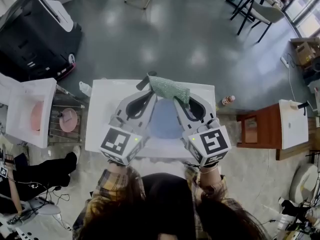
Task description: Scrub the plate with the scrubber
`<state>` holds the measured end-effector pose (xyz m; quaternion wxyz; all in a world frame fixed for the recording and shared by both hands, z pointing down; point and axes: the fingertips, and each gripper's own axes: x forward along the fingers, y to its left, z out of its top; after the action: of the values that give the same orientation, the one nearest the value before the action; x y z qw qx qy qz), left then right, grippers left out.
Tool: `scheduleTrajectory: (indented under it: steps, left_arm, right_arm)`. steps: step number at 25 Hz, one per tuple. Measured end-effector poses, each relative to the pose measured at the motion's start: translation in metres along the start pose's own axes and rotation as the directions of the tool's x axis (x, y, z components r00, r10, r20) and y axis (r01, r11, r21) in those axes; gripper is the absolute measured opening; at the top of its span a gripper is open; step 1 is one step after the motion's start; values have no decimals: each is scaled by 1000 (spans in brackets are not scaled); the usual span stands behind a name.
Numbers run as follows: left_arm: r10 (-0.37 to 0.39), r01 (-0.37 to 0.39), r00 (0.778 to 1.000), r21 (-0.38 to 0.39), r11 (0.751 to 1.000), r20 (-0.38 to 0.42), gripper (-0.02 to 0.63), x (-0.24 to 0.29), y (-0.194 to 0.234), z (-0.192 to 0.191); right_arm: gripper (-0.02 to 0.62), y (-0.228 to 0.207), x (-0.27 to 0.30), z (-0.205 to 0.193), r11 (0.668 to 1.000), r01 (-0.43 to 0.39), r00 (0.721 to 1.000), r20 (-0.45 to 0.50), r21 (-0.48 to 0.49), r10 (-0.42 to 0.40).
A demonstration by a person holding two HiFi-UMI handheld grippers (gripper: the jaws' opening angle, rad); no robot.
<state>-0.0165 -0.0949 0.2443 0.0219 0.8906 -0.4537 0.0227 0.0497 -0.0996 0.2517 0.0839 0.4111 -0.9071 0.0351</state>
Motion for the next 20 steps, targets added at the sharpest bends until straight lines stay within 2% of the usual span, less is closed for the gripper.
scheduleTrajectory:
  steps: [7, 20]
  left_arm:
    - [-1, 1, 1000, -41, 999, -12, 15, 2, -6, 7]
    - [3, -4, 1000, -47, 999, -23, 14, -1, -2, 5]
  right_arm:
    - [98, -6, -2, 5, 1000, 1, 1000, 3, -3, -1]
    - [97, -3, -2, 12, 1000, -11, 1000, 10, -14, 11]
